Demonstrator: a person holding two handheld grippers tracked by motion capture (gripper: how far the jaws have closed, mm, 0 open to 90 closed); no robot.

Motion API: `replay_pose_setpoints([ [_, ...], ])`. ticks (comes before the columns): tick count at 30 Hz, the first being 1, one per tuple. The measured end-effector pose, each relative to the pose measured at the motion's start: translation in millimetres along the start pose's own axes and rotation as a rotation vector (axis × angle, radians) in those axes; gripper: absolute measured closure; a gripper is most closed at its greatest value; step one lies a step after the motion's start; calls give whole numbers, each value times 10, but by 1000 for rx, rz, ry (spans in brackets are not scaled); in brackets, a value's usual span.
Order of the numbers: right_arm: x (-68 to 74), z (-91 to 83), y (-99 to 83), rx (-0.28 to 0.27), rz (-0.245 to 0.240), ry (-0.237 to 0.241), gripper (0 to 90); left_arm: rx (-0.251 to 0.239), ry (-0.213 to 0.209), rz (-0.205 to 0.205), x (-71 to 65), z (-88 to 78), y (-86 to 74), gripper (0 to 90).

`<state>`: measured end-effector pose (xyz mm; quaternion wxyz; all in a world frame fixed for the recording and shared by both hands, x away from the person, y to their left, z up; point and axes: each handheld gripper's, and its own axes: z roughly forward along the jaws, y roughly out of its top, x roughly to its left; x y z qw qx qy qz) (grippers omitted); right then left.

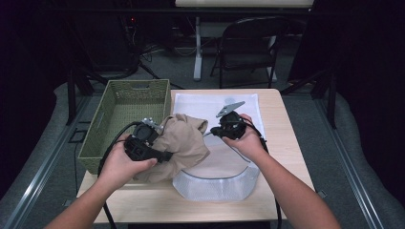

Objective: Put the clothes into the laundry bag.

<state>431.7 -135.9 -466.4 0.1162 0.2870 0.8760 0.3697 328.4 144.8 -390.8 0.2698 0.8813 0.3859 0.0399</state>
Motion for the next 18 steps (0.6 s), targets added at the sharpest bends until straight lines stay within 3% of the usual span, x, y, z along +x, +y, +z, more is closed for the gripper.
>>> replay_pose_setpoints([
  [18, -130, 68, 52, -8, 32, -9, 886, 5, -41, 19, -118, 133, -10, 563],
])
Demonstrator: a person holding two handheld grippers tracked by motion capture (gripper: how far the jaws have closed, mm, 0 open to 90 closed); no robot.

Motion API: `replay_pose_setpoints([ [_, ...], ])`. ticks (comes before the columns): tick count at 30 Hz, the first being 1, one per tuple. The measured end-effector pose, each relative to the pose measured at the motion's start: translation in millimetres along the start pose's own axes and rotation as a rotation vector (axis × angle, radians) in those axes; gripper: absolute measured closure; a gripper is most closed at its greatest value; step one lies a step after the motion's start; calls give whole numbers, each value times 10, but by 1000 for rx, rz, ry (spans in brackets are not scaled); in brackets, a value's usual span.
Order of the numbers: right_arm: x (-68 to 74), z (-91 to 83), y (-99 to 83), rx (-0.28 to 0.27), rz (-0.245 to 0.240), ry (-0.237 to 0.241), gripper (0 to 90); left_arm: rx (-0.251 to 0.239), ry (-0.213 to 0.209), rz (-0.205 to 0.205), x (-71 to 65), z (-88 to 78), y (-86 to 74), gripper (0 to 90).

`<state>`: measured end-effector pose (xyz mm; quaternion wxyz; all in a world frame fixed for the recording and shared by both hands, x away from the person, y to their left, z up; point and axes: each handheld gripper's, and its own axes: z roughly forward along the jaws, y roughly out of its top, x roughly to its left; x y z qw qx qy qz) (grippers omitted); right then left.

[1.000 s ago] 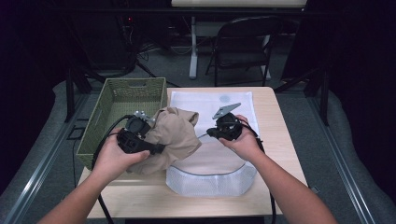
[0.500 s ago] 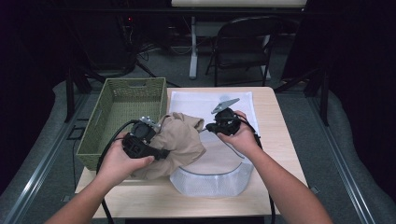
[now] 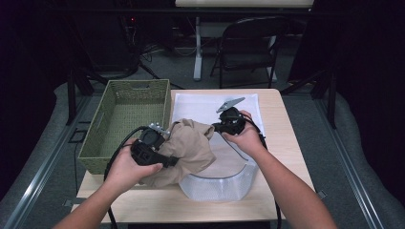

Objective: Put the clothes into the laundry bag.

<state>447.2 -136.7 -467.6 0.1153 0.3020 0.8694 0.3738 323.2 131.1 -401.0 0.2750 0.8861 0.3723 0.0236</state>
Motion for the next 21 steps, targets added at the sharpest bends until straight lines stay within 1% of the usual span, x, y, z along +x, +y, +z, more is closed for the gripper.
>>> replay_pose_setpoints([
  [4, -32, 36, -10, 6, 11, -2, 885, 4, -12, 8, -38, 42, 2, 563],
  [5, -37, 39, -11, 7, 13, -1, 886, 5, -15, 15, -45, 53, 3, 563],
  [6, -37, 39, -11, 7, 13, -1, 886, 0, -19, 9, -60, 68, 0, 563],
  [7, -47, 45, -15, 11, 11, -1, 885, 3, -28, 19, -76, 90, -1, 563],
  [9, -52, 50, -20, 11, 15, 1, 885, 4, -36, 21, -101, 121, -6, 563],
  [18, -40, 46, -13, 9, 11, 5, 885, 15, -53, 42, -198, 234, -21, 563],
  [21, -40, 43, -13, 11, 7, 6, 885, 17, -56, 50, -246, 298, -39, 563],
])
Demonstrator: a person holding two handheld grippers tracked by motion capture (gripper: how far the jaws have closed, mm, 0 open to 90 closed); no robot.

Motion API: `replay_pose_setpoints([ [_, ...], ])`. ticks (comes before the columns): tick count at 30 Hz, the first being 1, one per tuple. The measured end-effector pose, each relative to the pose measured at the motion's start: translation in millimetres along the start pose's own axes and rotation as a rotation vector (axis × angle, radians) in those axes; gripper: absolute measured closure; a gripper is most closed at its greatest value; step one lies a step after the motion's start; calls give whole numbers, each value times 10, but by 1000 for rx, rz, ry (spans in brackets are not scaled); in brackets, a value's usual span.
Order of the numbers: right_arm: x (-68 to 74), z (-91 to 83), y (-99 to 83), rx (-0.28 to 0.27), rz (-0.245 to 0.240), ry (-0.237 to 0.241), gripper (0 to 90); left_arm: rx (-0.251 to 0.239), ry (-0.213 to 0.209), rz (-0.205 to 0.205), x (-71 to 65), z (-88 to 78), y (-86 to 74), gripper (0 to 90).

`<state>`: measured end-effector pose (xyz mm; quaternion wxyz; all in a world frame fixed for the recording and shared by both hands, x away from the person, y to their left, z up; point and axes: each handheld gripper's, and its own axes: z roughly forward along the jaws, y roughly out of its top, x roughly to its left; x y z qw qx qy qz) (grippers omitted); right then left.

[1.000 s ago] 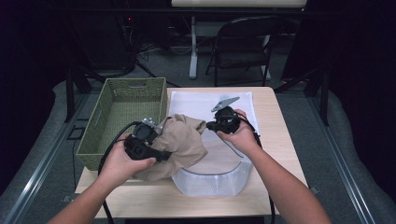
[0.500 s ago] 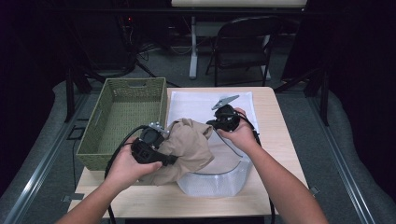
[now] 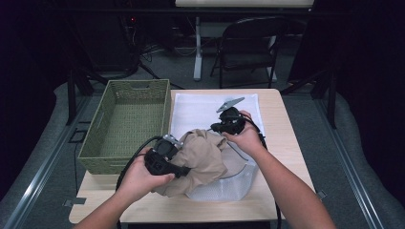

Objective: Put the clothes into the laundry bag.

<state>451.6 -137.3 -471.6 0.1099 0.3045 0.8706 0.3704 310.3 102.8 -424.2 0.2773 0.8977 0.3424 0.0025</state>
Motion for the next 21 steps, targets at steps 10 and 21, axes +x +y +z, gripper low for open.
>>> replay_pose_setpoints([
  [10, 19, -11, 1, -11, -4, 3, 885, 16, -12, 21, -91, 157, -79, 563],
  [21, 56, -26, 15, -9, -15, 9, 885, 35, -20, 35, -143, 280, -82, 563],
])
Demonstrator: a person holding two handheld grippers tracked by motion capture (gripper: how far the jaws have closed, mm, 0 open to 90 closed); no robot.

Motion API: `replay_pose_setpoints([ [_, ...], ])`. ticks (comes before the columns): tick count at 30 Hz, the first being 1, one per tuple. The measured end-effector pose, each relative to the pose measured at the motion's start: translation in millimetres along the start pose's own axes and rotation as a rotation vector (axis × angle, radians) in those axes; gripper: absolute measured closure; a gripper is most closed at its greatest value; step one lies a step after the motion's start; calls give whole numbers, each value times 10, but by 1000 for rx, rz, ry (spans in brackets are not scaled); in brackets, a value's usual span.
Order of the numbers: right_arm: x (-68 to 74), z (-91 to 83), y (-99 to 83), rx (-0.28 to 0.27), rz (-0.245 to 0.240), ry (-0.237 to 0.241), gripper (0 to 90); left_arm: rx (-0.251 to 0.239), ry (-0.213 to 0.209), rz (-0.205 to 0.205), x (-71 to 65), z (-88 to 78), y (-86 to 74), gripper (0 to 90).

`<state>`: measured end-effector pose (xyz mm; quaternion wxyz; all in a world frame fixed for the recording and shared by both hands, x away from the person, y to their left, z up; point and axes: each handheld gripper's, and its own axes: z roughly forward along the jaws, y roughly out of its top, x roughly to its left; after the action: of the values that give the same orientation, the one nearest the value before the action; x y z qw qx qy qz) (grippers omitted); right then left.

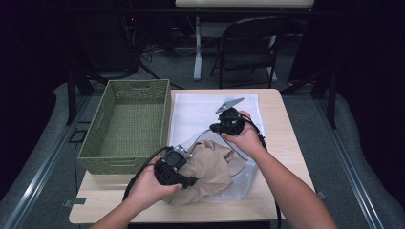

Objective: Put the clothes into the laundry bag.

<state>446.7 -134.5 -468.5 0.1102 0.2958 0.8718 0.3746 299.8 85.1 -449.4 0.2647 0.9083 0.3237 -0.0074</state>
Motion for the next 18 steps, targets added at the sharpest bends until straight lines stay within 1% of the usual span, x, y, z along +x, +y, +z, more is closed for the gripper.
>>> replay_pose_setpoints([
  [2, 3, 1, 0, -2, -1, -1, 885, -1, -6, -3, -9, 24, 4, 563],
  [5, 12, -9, 3, -3, -8, 4, 886, 13, -9, 5, -11, 71, 15, 563],
  [9, 27, -20, 3, -6, -8, 6, 885, 26, -17, 0, -16, 127, 16, 563],
  [12, 37, -31, 2, -8, -15, 5, 885, 36, -17, 5, -9, 148, 16, 563],
  [14, 44, -40, 1, -10, -19, 8, 885, 40, -20, 1, 1, 183, 5, 563],
  [15, 52, -42, -1, -12, -18, 6, 885, 37, -25, -11, 0, 197, -2, 563],
  [17, 59, -50, -7, -11, -24, 8, 885, 38, -22, -10, 19, 214, -7, 563],
  [18, 63, -52, -12, -14, -23, 10, 885, 39, -24, -19, 24, 223, -12, 563],
])
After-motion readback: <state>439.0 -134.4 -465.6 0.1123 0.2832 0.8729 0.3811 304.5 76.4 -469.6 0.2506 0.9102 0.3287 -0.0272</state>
